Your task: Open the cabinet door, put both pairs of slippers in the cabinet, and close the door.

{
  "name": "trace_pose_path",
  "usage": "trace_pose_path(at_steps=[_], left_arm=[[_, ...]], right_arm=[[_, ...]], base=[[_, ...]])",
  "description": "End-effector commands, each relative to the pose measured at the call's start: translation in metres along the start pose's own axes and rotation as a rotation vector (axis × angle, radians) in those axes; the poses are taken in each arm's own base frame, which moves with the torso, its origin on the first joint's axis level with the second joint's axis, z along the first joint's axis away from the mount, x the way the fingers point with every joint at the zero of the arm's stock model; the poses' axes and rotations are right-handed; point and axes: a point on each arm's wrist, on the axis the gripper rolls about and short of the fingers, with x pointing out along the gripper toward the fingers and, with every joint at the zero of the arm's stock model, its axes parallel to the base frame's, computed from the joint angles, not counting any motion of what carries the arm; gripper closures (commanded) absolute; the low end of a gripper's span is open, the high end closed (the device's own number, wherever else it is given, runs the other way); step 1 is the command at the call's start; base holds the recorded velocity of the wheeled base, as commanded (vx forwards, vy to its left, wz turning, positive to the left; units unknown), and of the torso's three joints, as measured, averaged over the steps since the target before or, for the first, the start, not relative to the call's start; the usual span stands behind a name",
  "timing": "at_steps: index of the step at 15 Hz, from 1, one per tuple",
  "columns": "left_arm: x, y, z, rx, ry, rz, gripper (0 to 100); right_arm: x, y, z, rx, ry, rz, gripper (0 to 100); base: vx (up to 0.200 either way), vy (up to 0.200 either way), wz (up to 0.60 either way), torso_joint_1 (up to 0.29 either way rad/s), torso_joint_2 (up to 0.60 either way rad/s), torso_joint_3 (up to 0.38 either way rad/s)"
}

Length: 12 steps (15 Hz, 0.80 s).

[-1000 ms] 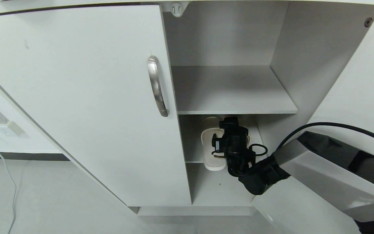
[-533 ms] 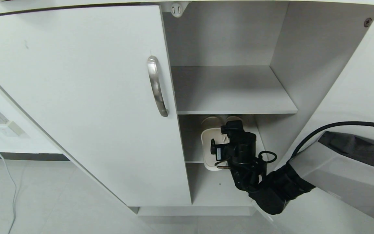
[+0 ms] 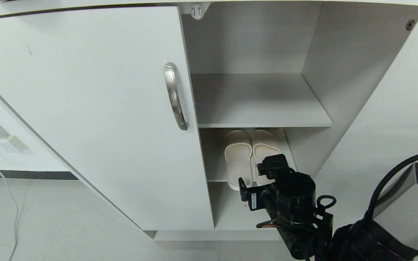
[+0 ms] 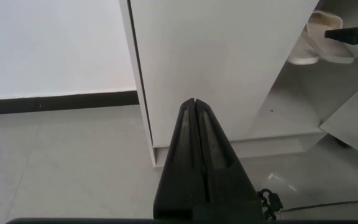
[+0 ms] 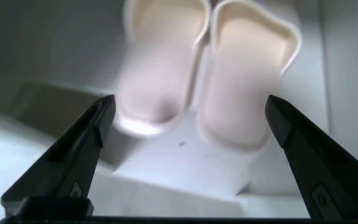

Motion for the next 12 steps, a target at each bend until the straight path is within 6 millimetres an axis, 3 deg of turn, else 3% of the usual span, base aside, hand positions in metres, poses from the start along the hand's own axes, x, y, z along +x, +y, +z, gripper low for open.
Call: trace_pose_path(at_steps=[1, 5, 11, 12], left_arm=[[0.0001, 0.0, -0.0001, -0.002, 0.002, 0.0, 100], [0.0, 0.0, -0.0001, -0.002, 0.0, 0.0, 100], [0.0001, 0.0, -0.0001, -0.003, 0.002, -0.001, 100], [0.0, 0.0, -0.0001, -0.002, 0.0, 0.0, 100]], right_arm=[[-0.0123, -0.0005, 0.004, 0.0, -0.002, 0.021, 0], [-0.0123, -0.0001, 0.001, -0.004, 0.006, 0.023, 0], [-0.0163, -0.0043, -0.0014, -0.008, 0.006, 0.017, 0], [-0.0159, -0.0041, -0.0024, -0.01, 0.009, 0.017, 0]], base=[[0.0, 0.0, 0.0, 0.0, 0.0, 0.0], [0.0, 0.0, 0.0, 0.0, 0.0, 0.0], [-0.2, 0.0, 0.0, 0.0, 0.0, 0.003], [0.0, 0.0, 0.0, 0.0, 0.0, 0.0]])
